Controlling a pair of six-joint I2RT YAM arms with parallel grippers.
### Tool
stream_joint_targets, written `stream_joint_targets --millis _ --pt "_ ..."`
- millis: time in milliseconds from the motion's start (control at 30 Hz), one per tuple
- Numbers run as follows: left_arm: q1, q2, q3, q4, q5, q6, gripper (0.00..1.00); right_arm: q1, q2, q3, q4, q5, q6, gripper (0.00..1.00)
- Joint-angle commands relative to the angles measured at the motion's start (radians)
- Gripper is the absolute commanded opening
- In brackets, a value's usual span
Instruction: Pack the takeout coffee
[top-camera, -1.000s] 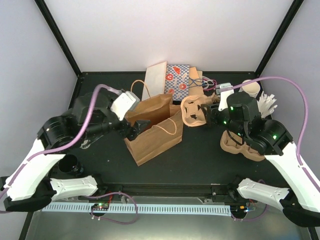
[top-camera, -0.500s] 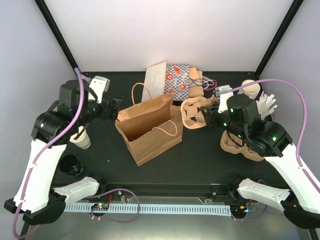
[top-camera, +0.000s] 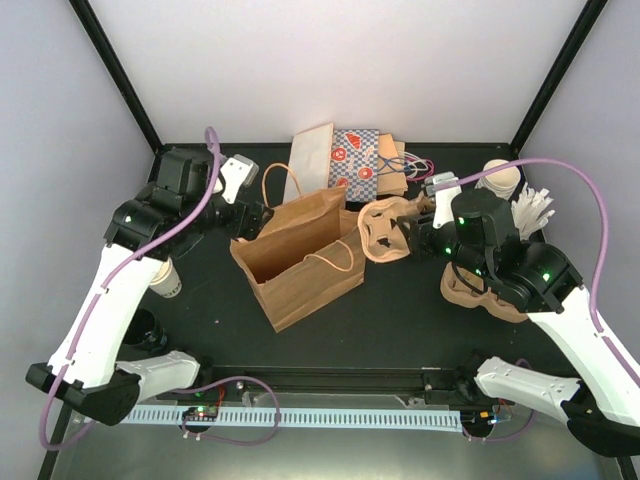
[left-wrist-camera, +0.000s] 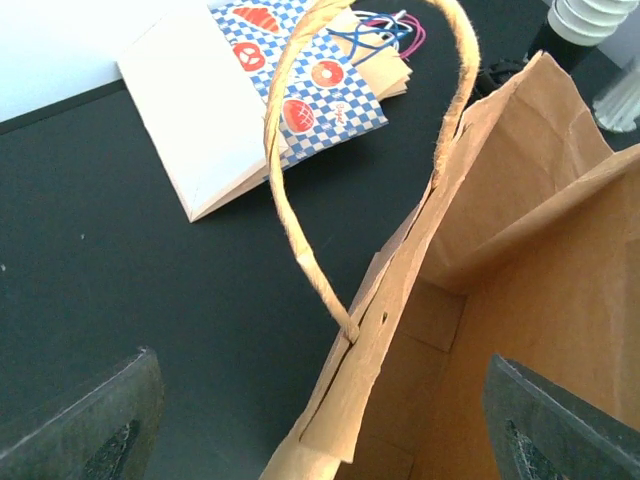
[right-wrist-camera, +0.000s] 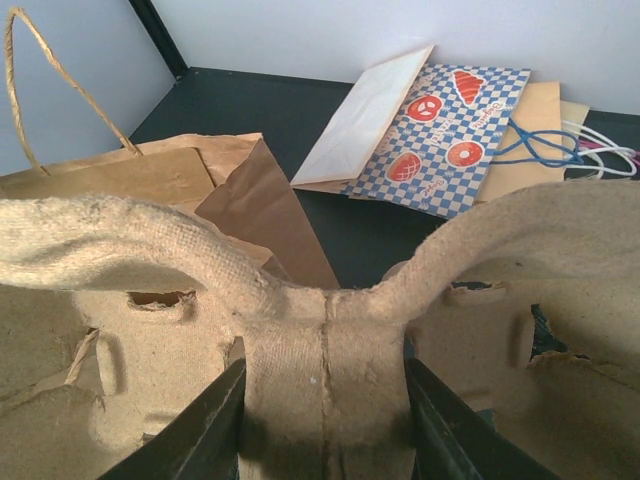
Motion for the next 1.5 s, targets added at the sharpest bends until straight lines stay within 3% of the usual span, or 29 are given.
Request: stream_joint_targets --millis 0,233,433,533,700,800,933,1167,1467 --pt "0.005 0.036 -0.013 0.052 0.070 0.083 0.88 -0.006 0.002 0.025 0.024 -0.048 -0.026 0.38" --pt "0.005 0.088 -0.042 0.077 0.044 0.088 0.82 -0.006 0.092 0.193 -0.011 -0.146 -0.042 0.39" --pt "0.005 0.115 -0.051 0.067 0.054 0.086 0.62 -0.006 0.159 0.266 0.029 -0.269 -0.034 0.39" --pt "0.005 0.108 -0.061 0.072 0.081 0.089 0.55 -0.007 0.187 0.301 0.037 -0.303 -0.030 0.39" --pt "0.005 0.107 -0.097 0.079 0.190 0.093 0.52 -0.006 0.204 0.324 0.040 -0.308 -0.021 0.39" --pt "0.005 0.116 -0.093 0.068 0.202 0.092 0.36 -0.006 0.196 0.311 0.054 -0.313 -0.014 0.39" --pt "0.005 0.116 -0.052 0.033 0.194 0.095 0.03 -0.006 0.197 0.301 0.066 -0.340 -0.008 0.39" --pt "-0.004 0.085 -0.009 0.044 0.203 0.071 0.02 -0.005 0.213 0.290 0.156 -0.474 0.027 0.38" --pt "-0.071 0.029 -0.019 0.083 0.183 0.026 0.01 -0.006 0.224 0.146 0.427 -0.719 0.090 0.38"
